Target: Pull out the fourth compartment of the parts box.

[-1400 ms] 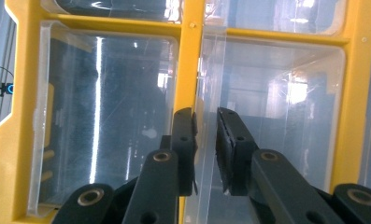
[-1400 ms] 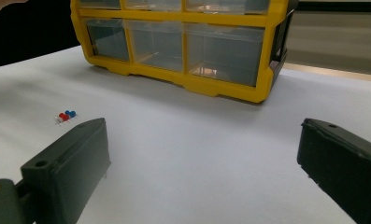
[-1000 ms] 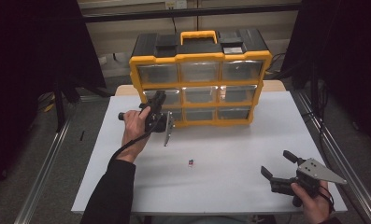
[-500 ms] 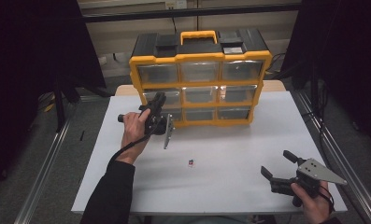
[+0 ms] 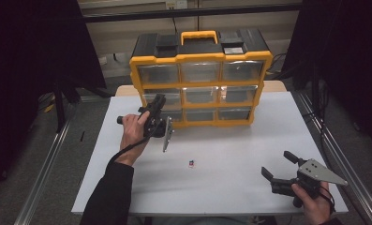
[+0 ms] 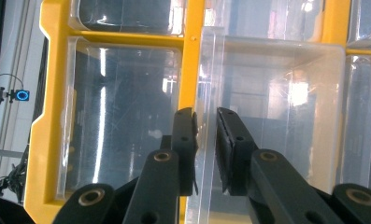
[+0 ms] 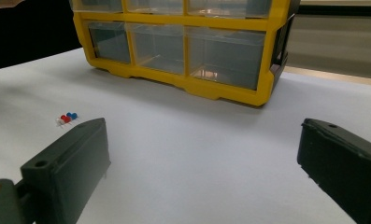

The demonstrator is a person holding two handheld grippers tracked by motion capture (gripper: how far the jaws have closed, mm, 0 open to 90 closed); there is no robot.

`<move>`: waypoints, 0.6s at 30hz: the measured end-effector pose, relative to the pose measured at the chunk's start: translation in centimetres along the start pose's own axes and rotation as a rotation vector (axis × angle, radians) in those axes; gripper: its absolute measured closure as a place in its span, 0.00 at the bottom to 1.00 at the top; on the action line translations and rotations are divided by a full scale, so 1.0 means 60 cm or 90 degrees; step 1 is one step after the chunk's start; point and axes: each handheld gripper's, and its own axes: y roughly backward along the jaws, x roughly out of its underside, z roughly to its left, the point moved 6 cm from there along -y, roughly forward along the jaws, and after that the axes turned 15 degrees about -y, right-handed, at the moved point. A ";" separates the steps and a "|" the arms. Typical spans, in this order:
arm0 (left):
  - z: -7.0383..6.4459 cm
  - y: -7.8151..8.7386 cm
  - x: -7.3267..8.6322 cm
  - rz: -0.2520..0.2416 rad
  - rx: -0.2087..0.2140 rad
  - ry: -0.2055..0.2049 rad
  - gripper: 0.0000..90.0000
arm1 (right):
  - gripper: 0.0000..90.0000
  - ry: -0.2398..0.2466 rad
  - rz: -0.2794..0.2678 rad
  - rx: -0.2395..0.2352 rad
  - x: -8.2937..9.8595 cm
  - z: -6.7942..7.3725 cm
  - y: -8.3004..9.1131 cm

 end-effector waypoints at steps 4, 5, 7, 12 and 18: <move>0.001 0.003 -0.002 0.005 -0.012 -0.013 0.88 | 0.02 0.001 0.000 -0.001 0.000 0.000 0.001; 0.002 0.004 -0.002 0.006 -0.013 -0.015 0.88 | 0.02 -0.002 0.001 -0.001 0.000 0.000 0.002; 0.001 0.006 -0.001 0.009 -0.008 -0.014 0.88 | 0.02 -0.002 0.001 0.000 0.000 0.000 0.002; 0.000 0.008 -0.003 0.000 -0.014 -0.001 0.88 | 0.02 0.000 0.001 -0.001 0.000 0.000 0.001; 0.000 0.013 -0.005 -0.005 -0.013 -0.004 0.88 | 0.02 -0.002 0.004 -0.001 0.001 0.001 0.000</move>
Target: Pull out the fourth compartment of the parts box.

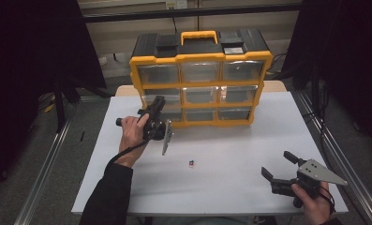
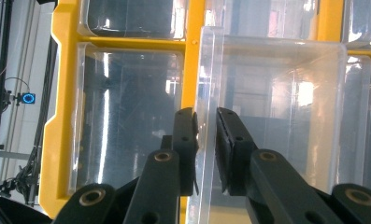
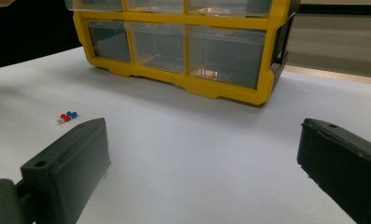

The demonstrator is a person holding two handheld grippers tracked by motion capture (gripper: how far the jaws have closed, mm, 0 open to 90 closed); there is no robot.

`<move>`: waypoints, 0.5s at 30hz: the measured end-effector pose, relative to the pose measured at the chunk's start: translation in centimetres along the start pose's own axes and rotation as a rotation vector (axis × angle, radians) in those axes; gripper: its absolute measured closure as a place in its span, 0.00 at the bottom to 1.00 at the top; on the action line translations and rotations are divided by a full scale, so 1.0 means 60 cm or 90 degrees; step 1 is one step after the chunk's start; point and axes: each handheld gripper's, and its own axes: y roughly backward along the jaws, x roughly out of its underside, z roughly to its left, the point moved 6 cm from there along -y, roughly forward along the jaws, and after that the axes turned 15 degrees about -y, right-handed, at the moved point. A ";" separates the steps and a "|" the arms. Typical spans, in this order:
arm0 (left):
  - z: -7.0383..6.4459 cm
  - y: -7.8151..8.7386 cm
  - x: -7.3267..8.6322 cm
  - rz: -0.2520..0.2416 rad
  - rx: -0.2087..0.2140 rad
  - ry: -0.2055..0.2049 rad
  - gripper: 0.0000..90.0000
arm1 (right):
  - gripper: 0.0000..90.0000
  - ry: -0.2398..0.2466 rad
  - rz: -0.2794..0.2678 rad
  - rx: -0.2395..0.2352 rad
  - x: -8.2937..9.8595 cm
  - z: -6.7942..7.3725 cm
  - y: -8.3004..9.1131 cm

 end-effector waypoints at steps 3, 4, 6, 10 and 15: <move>0.000 0.002 0.000 0.000 -0.004 0.001 0.88 | 0.02 0.002 -0.001 0.000 0.000 0.000 0.000; 0.001 0.004 0.000 0.002 -0.004 -0.001 0.88 | 0.02 0.002 -0.001 0.000 0.000 -0.001 0.001; 0.000 0.005 -0.002 -0.001 0.000 -0.002 0.88 | 0.02 0.001 0.001 -0.001 0.000 0.000 0.001; 0.001 0.010 -0.006 -0.009 -0.003 -0.010 0.88 | 0.02 0.002 -0.001 -0.001 0.000 0.000 0.001; 0.004 0.017 -0.007 -0.011 -0.006 -0.011 0.88 | 0.02 0.001 -0.001 -0.001 0.000 0.000 0.001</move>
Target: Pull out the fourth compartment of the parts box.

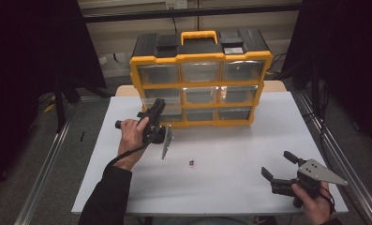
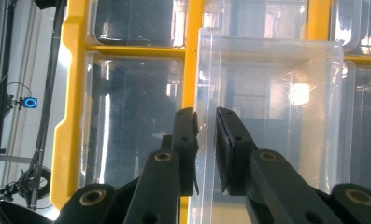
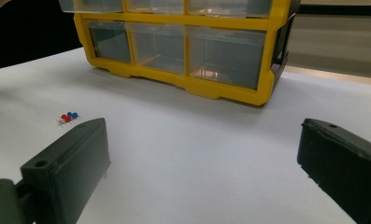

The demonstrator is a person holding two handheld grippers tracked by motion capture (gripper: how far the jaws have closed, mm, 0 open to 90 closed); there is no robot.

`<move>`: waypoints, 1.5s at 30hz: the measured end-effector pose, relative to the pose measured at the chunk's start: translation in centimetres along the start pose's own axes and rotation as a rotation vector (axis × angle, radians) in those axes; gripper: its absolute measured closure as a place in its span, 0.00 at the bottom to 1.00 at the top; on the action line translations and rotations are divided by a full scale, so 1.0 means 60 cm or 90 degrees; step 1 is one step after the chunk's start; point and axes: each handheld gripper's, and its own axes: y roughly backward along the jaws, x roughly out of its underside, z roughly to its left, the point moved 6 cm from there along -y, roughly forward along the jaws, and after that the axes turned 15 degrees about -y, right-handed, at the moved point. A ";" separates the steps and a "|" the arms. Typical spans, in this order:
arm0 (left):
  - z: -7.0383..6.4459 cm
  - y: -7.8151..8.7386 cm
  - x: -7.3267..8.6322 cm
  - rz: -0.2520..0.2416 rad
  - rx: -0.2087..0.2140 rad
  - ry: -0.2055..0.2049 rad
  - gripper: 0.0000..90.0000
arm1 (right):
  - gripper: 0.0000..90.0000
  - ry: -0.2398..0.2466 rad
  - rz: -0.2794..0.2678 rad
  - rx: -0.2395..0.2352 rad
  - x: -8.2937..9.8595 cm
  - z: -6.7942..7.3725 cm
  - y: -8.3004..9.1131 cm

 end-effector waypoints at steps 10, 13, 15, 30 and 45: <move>-0.004 0.007 -0.004 -0.002 0.004 -0.009 0.88 | 0.02 0.000 -0.002 0.002 0.000 0.000 0.000; -0.002 0.012 -0.003 0.011 0.010 -0.026 0.88 | 0.02 -0.002 -0.001 0.002 0.000 0.000 0.000; -0.003 0.013 -0.003 0.010 0.008 -0.023 0.89 | 0.02 -0.001 -0.002 0.001 -0.001 0.000 0.000; -0.003 0.017 -0.008 -0.007 -0.004 -0.018 0.89 | 0.02 -0.001 -0.001 0.001 0.000 -0.001 0.000; -0.002 0.025 -0.009 -0.010 -0.004 -0.028 0.89 | 0.02 -0.001 -0.001 0.002 0.000 0.000 0.000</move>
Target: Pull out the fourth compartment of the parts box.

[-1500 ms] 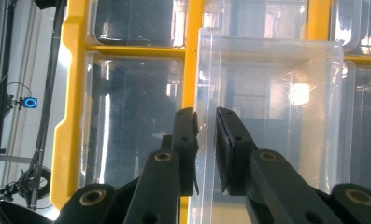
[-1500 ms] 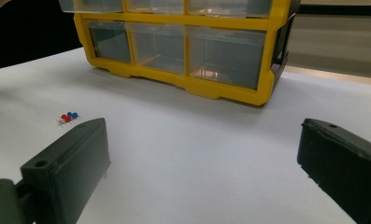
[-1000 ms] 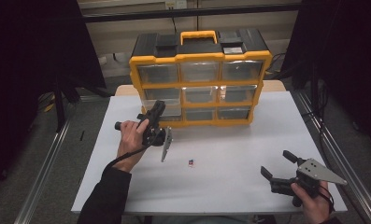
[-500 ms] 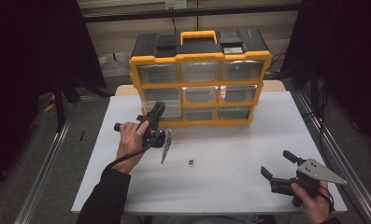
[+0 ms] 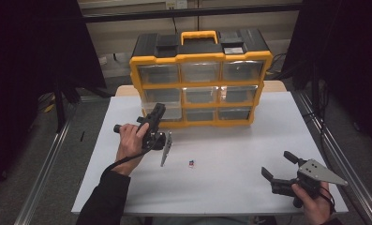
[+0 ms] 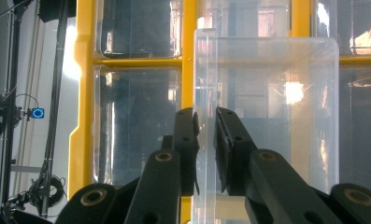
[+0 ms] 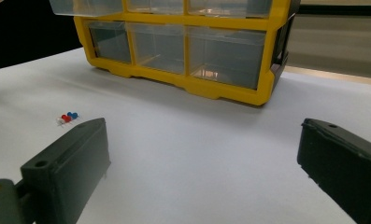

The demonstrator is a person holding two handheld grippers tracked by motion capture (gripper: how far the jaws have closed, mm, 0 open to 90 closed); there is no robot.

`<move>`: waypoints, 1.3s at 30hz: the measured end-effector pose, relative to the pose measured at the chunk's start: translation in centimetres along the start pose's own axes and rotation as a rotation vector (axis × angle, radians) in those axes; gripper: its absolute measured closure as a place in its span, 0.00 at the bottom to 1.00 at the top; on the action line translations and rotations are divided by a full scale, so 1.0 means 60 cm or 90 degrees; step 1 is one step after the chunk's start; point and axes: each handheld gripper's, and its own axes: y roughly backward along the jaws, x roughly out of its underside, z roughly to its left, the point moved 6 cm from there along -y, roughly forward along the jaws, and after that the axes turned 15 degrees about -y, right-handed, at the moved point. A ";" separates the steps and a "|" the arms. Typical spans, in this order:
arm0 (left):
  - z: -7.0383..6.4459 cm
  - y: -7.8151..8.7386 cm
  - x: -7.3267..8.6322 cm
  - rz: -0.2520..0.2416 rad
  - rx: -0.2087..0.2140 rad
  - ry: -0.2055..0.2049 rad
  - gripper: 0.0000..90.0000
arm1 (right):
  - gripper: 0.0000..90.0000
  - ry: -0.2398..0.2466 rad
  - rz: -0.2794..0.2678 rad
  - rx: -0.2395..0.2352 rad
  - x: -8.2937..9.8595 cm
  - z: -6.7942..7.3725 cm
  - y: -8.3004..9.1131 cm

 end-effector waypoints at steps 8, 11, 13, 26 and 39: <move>0.000 0.004 -0.001 -0.003 -0.002 0.000 0.89 | 0.02 0.001 0.001 -0.001 0.000 0.000 0.000; 0.000 0.005 -0.002 -0.003 -0.001 0.000 0.89 | 0.02 0.002 0.002 -0.001 0.000 0.000 0.000; 0.000 0.006 -0.003 -0.001 -0.003 -0.001 0.89 | 0.02 0.002 0.002 -0.001 0.000 0.000 0.000; 0.001 0.015 -0.004 0.000 0.000 -0.003 0.89 | 0.02 0.003 0.004 -0.002 0.001 0.000 0.000; 0.002 0.023 -0.007 -0.008 0.002 0.003 0.89 | 0.02 0.000 0.006 -0.001 0.001 -0.001 -0.001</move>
